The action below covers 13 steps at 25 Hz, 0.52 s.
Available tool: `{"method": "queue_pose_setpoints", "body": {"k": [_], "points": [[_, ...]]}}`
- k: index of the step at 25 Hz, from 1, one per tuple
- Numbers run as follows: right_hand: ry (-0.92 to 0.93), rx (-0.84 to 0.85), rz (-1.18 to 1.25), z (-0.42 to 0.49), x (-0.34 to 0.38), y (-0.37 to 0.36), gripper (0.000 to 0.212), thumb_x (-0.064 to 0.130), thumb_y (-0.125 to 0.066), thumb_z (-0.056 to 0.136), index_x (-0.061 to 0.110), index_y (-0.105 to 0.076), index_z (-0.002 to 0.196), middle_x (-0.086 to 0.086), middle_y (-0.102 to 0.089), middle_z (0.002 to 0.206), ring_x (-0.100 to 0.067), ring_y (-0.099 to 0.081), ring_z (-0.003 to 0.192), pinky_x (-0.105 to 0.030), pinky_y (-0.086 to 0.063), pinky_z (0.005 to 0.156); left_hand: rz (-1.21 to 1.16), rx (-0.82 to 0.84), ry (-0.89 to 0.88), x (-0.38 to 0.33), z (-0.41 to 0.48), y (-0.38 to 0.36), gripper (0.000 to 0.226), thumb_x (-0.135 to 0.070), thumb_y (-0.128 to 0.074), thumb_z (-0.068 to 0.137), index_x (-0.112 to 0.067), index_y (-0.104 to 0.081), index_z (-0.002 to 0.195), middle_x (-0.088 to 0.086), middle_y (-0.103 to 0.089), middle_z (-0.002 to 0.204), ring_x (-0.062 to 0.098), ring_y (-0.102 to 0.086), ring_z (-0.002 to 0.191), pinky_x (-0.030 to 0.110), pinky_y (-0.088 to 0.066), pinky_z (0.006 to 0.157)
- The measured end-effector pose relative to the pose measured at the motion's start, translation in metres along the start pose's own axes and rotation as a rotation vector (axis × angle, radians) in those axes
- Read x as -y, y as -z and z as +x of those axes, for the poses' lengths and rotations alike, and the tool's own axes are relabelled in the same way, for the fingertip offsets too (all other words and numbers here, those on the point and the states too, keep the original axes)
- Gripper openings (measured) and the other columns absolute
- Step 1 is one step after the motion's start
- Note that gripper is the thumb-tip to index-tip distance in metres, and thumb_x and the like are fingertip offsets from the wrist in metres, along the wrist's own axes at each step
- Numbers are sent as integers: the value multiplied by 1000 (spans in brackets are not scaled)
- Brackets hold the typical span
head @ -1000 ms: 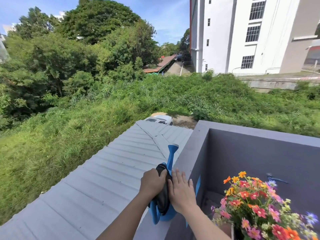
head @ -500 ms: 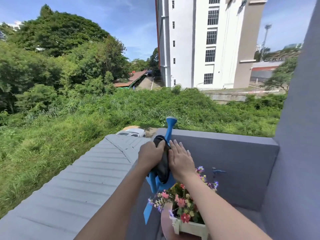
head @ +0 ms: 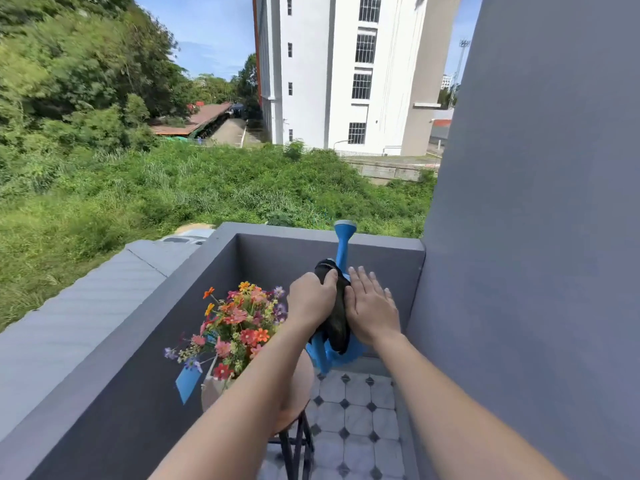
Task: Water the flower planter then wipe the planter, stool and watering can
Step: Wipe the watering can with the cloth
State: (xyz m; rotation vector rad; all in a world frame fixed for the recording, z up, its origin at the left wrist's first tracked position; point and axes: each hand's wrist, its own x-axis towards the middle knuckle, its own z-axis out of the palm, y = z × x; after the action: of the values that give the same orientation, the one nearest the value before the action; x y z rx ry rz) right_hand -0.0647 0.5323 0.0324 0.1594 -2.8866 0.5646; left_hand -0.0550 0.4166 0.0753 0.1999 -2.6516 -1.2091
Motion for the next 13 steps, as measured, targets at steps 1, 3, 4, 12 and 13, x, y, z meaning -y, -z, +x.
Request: {"method": "queue_pose_setpoints", "body": {"k": [1, 3, 4, 12, 13], "points": [[-38, 15, -9, -7, -18, -10, 53, 39, -15, 102, 25, -12, 153, 5, -9, 162, -15, -6, 150, -42, -7, 119, -3, 20, 4, 3, -6, -21, 51, -40, -43, 97, 7, -62, 98, 25, -66, 108, 39, -58, 105, 36, -41, 82], [-125, 61, -5, -24, -53, -40, 54, 40, -14, 101, 25, -10, 153, 5, -9, 162, -14, -5, 150, -42, -7, 120, -15, 67, 22, 19, -19, -66, 48, -38, -43, 97, 6, -62, 99, 24, -66, 109, 39, -58, 106, 35, -41, 83], [-168, 82, -6, -33, -72, -60, 56, 41, -13, 101, 25, -9, 153, 5, -9, 162, -14, -5, 150, -43, -7, 120, -18, 94, 31, 31, -25, -90, 46, -37, -43, 98, 5, -62, 99, 23, -66, 108, 38, -58, 107, 34, -40, 84], [-355, 167, -40, -99, -212, -309, 127, 66, 48, 45, 25, -3, 153, 8, -8, 162, -11, -3, 149, -43, -8, 120, -21, 231, 154, 228, -68, -317, 44, -39, -43, 97, 0, -63, 100, 20, -67, 106, 36, -58, 103, 35, -39, 83], [-369, 187, -51, -108, -229, -347, 127, 65, 49, 44, 25, -4, 153, 8, -8, 162, -11, -3, 149, -43, -7, 120, -14, 252, 166, 258, -74, -346, 44, -39, -43, 97, 0, -62, 99, 19, -67, 104, 36, -58, 103, 35, -39, 83]]}}
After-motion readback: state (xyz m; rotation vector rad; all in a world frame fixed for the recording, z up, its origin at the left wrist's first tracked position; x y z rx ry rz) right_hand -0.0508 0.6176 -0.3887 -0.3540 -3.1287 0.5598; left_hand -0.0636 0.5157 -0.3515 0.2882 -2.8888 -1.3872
